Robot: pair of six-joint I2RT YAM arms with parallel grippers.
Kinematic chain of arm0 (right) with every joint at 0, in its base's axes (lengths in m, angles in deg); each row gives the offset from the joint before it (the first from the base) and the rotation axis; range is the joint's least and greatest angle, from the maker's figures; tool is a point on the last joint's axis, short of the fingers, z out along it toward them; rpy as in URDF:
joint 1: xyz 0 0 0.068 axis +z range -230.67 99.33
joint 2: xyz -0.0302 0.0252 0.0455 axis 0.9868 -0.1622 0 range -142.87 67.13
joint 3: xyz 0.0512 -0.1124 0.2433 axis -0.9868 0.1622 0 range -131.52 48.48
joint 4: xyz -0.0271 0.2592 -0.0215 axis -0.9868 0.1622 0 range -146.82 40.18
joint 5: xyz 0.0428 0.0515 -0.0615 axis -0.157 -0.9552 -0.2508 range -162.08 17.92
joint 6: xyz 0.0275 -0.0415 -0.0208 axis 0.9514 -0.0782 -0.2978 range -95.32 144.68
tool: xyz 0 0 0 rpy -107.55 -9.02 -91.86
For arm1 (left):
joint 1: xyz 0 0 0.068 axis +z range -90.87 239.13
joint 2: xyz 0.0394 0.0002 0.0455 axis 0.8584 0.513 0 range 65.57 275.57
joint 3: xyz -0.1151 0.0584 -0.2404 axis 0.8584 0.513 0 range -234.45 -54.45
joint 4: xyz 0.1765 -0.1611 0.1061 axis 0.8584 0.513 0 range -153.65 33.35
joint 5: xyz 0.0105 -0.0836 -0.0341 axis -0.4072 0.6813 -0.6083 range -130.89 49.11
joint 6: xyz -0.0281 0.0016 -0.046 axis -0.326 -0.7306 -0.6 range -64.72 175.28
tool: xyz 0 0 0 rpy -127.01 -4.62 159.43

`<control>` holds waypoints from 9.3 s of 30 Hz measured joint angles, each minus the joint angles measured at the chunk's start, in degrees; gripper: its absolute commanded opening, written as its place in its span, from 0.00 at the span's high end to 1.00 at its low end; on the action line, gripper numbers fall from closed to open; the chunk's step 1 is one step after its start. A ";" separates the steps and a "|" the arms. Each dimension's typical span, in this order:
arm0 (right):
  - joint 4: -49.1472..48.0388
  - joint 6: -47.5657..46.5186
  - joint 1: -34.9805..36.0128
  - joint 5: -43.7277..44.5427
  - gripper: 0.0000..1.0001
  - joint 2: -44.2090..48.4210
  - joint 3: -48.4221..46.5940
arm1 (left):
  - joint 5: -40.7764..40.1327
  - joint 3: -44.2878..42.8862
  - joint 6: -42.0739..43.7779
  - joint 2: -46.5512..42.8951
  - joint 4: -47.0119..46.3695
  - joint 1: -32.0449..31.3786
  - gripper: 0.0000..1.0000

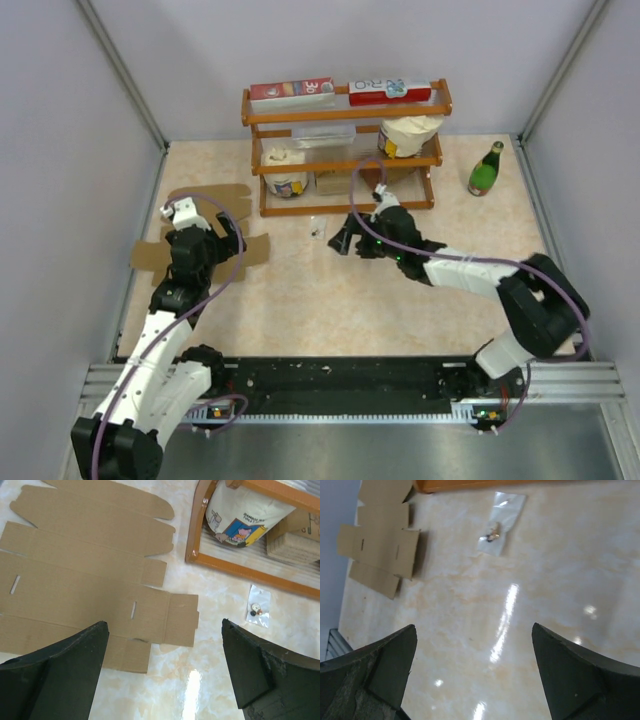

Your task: Fold the paper box

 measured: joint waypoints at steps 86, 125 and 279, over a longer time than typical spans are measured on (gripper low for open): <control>46.45 -34.64 6.97 -20.68 1.00 -16.39 -43.15 | 11.21 -16.13 4.00 -7.85 18.10 0.00 0.10; 70.44 -51.49 6.21 -24.63 1.00 0.94 -43.98 | 75.60 -14.53 3.69 9.40 -22.73 -1.57 0.14; 33.62 -22.49 -13.88 -38.49 1.00 9.33 -11.91 | 40.33 -13.57 -15.54 5.68 -18.99 -3.45 0.33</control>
